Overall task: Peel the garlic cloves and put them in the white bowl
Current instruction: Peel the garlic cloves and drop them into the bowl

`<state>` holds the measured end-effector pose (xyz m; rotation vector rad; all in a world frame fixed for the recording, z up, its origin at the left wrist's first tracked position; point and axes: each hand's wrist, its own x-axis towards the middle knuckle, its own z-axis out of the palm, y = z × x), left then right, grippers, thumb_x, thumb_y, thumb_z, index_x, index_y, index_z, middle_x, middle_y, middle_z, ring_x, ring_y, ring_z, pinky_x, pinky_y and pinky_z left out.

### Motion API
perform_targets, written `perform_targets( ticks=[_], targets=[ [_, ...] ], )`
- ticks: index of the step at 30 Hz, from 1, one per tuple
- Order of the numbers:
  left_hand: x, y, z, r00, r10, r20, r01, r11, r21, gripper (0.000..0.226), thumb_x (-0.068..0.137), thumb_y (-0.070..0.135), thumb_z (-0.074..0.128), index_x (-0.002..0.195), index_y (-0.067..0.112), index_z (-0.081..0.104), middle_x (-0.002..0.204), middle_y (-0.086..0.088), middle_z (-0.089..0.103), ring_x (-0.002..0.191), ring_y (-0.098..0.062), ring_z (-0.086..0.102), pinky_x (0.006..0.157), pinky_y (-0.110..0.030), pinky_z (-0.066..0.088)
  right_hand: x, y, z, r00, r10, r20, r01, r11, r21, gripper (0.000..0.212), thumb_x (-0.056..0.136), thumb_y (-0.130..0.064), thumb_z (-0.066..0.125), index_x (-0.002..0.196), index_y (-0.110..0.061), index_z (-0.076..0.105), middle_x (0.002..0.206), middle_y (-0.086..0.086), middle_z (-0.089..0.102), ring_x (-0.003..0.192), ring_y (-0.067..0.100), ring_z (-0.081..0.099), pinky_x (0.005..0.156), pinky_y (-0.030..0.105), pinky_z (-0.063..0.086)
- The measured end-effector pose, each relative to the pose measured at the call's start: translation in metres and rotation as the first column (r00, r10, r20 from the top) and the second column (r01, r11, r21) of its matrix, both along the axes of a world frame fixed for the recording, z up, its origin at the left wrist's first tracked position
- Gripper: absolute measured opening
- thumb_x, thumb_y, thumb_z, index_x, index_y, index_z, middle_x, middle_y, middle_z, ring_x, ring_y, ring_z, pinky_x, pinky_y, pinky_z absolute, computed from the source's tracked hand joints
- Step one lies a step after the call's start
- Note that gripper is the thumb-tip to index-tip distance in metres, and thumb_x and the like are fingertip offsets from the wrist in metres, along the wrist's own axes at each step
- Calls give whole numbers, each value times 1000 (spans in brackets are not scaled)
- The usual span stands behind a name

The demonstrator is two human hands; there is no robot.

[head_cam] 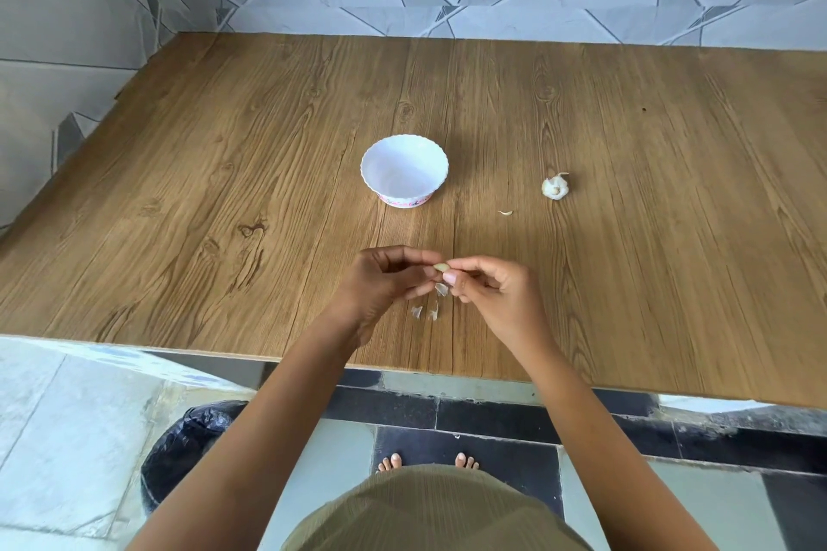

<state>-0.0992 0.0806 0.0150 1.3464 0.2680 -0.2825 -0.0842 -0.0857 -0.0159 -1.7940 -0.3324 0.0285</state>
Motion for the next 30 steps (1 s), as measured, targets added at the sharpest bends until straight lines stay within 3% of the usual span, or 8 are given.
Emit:
perform_targets(
  ticks=[4,9,12,17,21,24,27,30],
  targets=[
    [-1,-3,-1,1000,7,29,-8,999,50,13,84,-2,63,93,5,70,85,-8,73,80,-12,70,75,-20,56,0,-2,0,999,15,-41,-13,998,59,15,82,-12,69,94,-22,69,77,-5,71,67,8,67,62,23,56],
    [-2,-8,0,996,26,85,-39,987,158,10,86,1,63,95,0,68,84,-13,71,75,-11,68,70,-18,55,-3,5,-3,957,-142,253,161,985,-58,8,79,-8,73,87,-11,73,78,-6,70,67,5,64,59,18,51],
    [-2,-7,0,993,33,112,-54,980,191,8,87,3,63,92,3,69,83,-13,71,77,-14,68,74,-23,57,-4,6,-3,962,-157,224,158,987,13,5,81,-12,72,86,-11,71,79,-7,70,69,7,65,60,20,51],
    [-3,-4,-2,993,59,98,-73,986,148,7,87,3,62,89,6,68,80,-6,73,76,-11,69,73,-23,57,-3,-1,-11,977,-136,164,153,983,-97,37,83,-43,59,76,-7,67,73,-2,68,68,8,63,60,22,51],
    [-2,-4,-5,993,68,101,-86,980,181,7,87,3,63,92,3,67,84,-12,72,74,-10,69,68,-19,56,2,-3,-20,958,-121,261,193,942,-273,11,78,-18,75,77,-11,66,81,-3,65,68,9,61,57,26,51],
    [-1,-3,-6,990,79,114,-106,961,255,9,87,2,63,96,0,67,86,-18,71,73,-13,68,66,-19,56,1,0,-18,954,-117,276,201,932,-302,14,78,-3,71,87,-13,68,85,-4,66,71,9,60,59,27,52],
    [-1,3,-9,984,77,162,-135,915,380,9,87,3,65,95,4,69,84,-17,71,74,-19,69,67,-25,57,0,4,-15,945,-109,309,217,915,-340,10,86,-11,62,92,-15,69,88,-4,68,76,13,63,60,34,55],
    [3,21,-12,956,65,286,-243,719,651,9,84,6,67,88,13,72,74,-5,72,66,-17,67,66,-23,54,-2,5,-15,923,-37,384,244,827,-507,25,86,-25,57,105,-13,68,99,0,70,92,21,65,77,39,54]
  ],
)
